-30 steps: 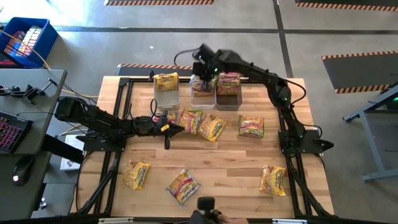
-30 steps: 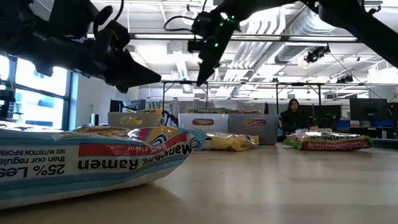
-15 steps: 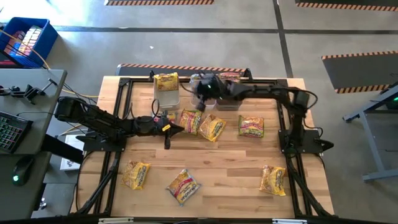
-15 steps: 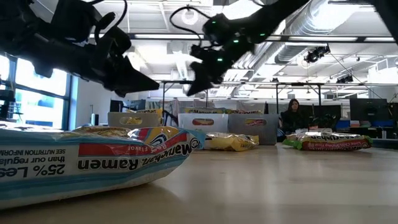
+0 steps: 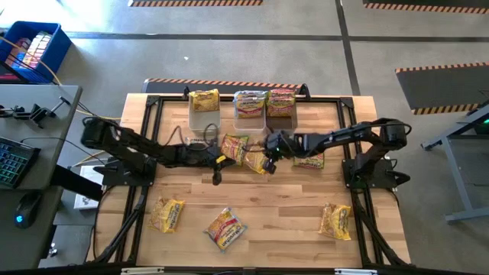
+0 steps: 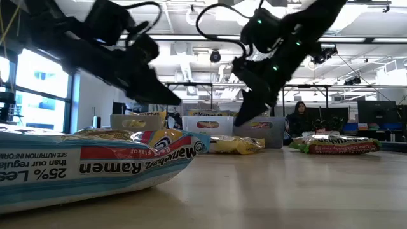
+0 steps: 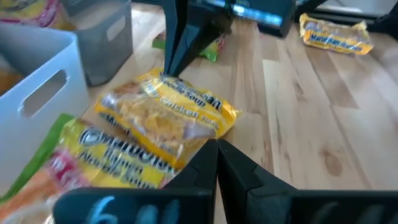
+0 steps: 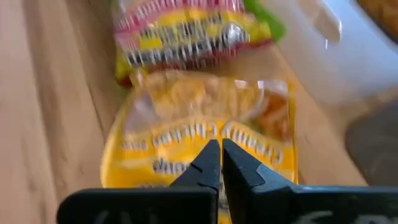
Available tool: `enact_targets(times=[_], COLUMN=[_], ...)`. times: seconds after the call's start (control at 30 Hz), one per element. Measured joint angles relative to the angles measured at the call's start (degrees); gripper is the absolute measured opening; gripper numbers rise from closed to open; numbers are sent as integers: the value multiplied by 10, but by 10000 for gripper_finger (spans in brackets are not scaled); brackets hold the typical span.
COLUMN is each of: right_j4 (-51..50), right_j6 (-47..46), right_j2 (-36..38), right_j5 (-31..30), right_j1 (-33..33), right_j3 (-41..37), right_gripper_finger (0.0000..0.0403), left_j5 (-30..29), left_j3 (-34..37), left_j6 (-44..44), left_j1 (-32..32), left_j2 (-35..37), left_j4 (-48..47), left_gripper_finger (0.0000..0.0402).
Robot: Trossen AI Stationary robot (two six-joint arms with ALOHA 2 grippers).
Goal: Sort Maruchan noodles
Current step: Put the middle yellow noodle pack into the gray bin
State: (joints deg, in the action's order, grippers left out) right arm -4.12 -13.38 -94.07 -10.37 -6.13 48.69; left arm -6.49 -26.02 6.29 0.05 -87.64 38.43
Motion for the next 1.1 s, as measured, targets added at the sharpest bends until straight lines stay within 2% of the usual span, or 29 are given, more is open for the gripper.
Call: enact_targets(times=[0.13, 0.53, 0.73, 0.9, 1.0, 1.1], right_j4=[45, 136, 128, 105, 77, 35], right_j6=[2, -1, 12, 83, 128, 142], right_j2=[0, -71, -68, -62, -50, -20], right_j5=[-27, -25, 41, 150, 201, 208], right_j1=[13, 21, 39, 53, 64, 78], right_j3=[-21, -20, -19, -19, -19, -21], right_gripper_finger=[0, 0, 0, 0, 0, 0], left_j5=[0, 0, 0, 3, 26, 34], left_j3=[-31, -74, -94, -102, -102, -102], left_j6=[-14, -36, -36, -39, -40, -37], left_j1=[0, 3, 13, 15, 15, 15], left_j2=[-33, -53, -53, -53, -53, -53], left_j4=[-17, -57, -89, -88, -86, -86], left_gripper_finger=[11, 42, 37, 25, 18, 15])
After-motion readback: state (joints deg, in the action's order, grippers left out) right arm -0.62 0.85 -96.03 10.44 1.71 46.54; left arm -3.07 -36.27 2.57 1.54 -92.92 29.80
